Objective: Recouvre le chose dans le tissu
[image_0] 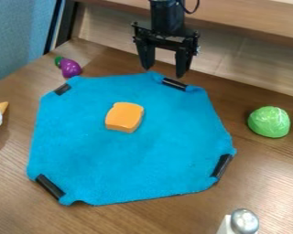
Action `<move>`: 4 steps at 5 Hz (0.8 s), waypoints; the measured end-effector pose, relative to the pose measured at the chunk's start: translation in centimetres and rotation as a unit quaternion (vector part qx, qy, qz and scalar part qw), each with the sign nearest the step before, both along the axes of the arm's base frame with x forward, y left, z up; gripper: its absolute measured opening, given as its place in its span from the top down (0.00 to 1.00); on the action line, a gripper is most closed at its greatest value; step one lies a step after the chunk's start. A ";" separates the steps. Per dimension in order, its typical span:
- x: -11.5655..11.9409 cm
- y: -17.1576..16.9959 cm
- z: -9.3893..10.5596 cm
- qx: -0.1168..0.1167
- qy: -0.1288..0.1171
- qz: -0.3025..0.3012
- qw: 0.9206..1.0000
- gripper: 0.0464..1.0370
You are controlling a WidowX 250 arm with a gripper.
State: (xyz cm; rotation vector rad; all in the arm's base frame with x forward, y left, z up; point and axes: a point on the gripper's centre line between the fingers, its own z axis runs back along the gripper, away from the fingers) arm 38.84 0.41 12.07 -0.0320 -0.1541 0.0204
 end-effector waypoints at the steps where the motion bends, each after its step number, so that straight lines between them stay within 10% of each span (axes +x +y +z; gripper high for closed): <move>1: -0.3 -0.1 -1.7 -0.002 0.025 0.001 1.000 0.04; 4: -2.8 -6.0 -4.2 -0.013 0.052 -0.063 0.997 0.04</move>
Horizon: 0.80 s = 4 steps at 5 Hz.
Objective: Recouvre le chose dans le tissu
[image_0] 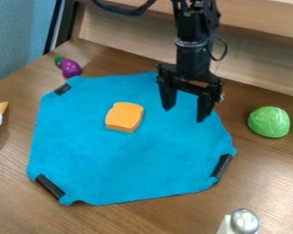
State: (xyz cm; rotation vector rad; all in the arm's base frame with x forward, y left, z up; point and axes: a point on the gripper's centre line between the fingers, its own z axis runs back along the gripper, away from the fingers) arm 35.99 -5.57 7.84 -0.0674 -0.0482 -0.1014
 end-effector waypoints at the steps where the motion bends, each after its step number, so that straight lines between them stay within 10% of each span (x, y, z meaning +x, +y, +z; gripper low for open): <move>1: -1.6 -2.3 -0.1 0.001 -0.005 -0.020 1.000 0.04; 4: -2.6 -5.9 -1.6 0.018 -0.024 0.009 0.999 0.04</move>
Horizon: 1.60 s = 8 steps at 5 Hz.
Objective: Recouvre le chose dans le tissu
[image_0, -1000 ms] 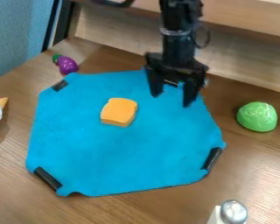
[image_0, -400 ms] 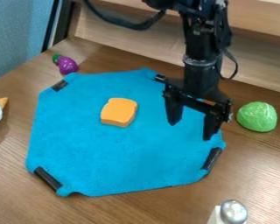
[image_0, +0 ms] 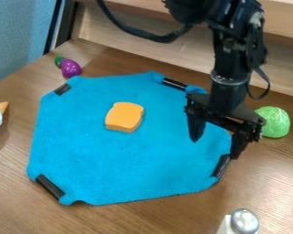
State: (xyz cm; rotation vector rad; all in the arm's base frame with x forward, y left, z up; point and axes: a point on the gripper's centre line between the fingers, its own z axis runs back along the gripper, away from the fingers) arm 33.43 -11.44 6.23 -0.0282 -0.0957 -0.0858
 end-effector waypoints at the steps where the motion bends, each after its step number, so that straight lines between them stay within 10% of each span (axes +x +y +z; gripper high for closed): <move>1: -0.3 -0.4 -1.5 0.005 0.016 0.013 1.000 0.04; 4: -0.2 -1.1 -3.7 0.017 0.017 0.022 0.999 0.09; 6: -0.3 -1.3 -3.9 0.003 0.017 0.036 0.999 0.66; 8: 0.3 0.0 -2.2 -0.028 0.017 0.023 0.999 0.97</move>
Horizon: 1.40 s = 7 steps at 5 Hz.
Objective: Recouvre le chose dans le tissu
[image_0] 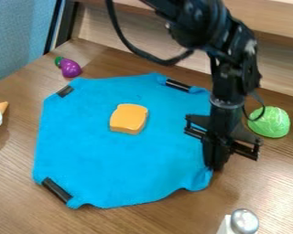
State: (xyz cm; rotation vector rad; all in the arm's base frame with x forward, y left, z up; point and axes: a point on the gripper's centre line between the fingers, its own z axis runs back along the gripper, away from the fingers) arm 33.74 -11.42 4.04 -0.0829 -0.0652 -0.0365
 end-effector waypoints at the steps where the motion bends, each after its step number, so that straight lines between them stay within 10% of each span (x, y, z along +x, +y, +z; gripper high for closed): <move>1: 1.0 2.1 3.3 -0.023 -0.032 0.017 0.999 0.98; 3: 1.0 9.7 6.0 -0.063 -0.041 0.088 0.993 0.98; 7: -1.9 22.6 5.0 -0.072 -0.023 0.187 0.980 0.99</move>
